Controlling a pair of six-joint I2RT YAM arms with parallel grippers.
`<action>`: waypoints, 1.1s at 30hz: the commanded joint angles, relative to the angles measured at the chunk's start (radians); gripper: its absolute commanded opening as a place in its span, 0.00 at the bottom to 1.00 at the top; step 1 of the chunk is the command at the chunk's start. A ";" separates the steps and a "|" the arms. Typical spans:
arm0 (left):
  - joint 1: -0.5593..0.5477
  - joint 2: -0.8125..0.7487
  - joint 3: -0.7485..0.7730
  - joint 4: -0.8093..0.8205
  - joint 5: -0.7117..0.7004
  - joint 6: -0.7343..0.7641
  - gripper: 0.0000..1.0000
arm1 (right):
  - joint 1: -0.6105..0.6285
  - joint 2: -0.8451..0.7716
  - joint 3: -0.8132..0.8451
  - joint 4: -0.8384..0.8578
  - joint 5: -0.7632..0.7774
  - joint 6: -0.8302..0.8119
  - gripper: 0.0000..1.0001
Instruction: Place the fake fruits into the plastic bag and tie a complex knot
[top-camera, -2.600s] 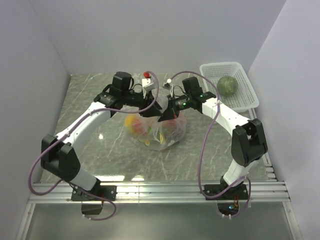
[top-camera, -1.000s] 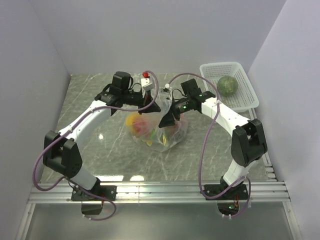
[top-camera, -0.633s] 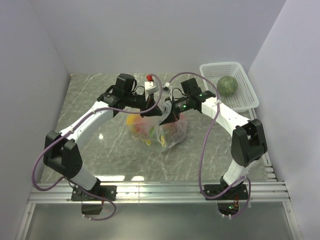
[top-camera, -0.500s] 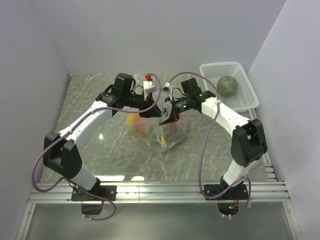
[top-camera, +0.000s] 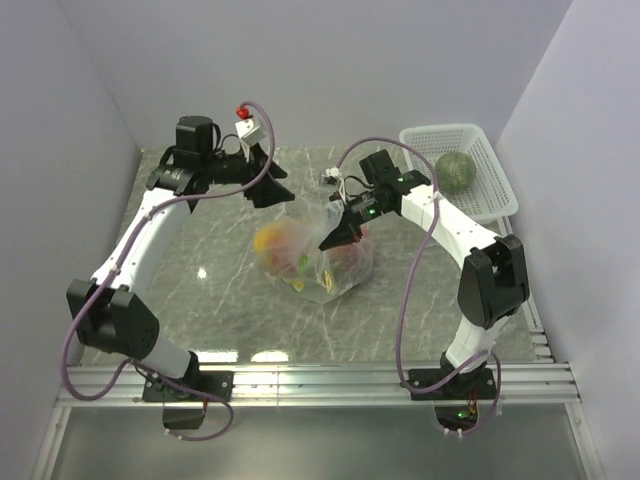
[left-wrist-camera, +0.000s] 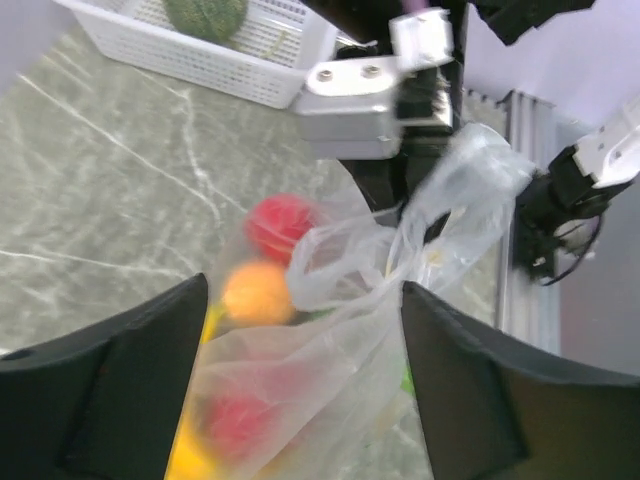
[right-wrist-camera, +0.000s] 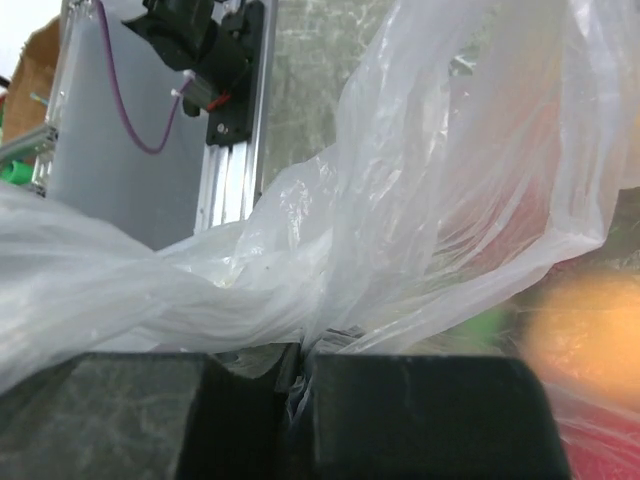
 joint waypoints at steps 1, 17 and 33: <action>-0.004 0.066 0.030 0.020 0.068 -0.089 0.86 | 0.008 0.000 0.045 -0.095 -0.007 -0.114 0.00; -0.061 0.132 -0.048 0.054 0.119 -0.354 0.85 | 0.031 -0.017 0.036 -0.052 0.082 -0.117 0.00; -0.043 0.117 -0.094 0.043 0.117 -0.402 0.59 | 0.031 -0.048 0.002 -0.012 0.139 -0.113 0.00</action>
